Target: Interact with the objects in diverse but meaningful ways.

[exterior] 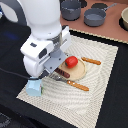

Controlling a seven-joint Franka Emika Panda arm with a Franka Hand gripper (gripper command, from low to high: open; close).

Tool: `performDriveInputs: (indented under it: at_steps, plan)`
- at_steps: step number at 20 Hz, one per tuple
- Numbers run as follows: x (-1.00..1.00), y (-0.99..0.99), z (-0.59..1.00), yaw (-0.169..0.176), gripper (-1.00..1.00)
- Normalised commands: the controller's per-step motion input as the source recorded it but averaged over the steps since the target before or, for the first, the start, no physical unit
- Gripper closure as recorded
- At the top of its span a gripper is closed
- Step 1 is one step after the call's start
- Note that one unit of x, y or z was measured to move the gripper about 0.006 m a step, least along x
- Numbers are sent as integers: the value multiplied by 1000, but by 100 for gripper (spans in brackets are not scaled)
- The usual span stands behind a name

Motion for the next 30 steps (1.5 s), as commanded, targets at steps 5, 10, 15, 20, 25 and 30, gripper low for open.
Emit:
performDriveInputs:
  at_steps: [5, 10, 15, 20, 25, 30]
  plan:
    - [403, -429, 0, -59, 100]
    - [510, -103, 74, -18, 100]
    - [575, -5, 192, -6, -100]
    - [451, -8, 632, -5, -100]
    - [134, -7, 801, -7, -100]
    - [-190, 360, 660, 30, -100]
